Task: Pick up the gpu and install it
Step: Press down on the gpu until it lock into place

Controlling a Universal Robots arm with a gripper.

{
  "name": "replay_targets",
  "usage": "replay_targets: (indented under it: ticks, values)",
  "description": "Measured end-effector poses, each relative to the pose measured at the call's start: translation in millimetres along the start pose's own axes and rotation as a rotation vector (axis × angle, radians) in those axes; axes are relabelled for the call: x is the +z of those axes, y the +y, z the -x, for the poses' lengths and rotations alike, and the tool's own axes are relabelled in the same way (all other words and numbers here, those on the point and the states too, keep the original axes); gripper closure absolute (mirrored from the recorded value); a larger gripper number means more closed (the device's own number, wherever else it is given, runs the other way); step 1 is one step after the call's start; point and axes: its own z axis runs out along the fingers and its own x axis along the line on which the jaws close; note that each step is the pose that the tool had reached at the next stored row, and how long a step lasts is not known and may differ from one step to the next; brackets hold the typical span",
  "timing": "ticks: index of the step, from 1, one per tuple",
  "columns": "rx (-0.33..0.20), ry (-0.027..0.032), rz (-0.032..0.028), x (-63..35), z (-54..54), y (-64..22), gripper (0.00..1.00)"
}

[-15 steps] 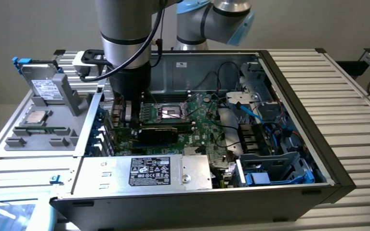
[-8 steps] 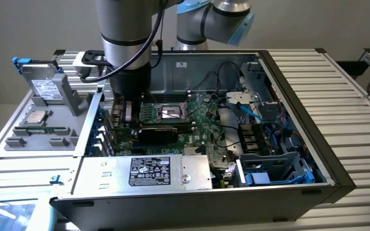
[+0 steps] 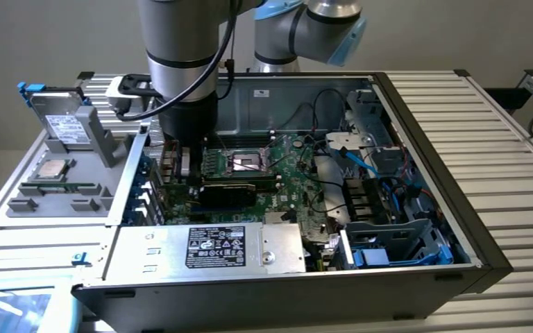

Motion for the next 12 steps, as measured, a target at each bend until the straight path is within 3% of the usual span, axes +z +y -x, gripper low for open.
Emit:
replay_targets:
  ticks: [12]
  values:
    - [0.0,0.0,0.0,2.0,0.0,-0.2,0.88]
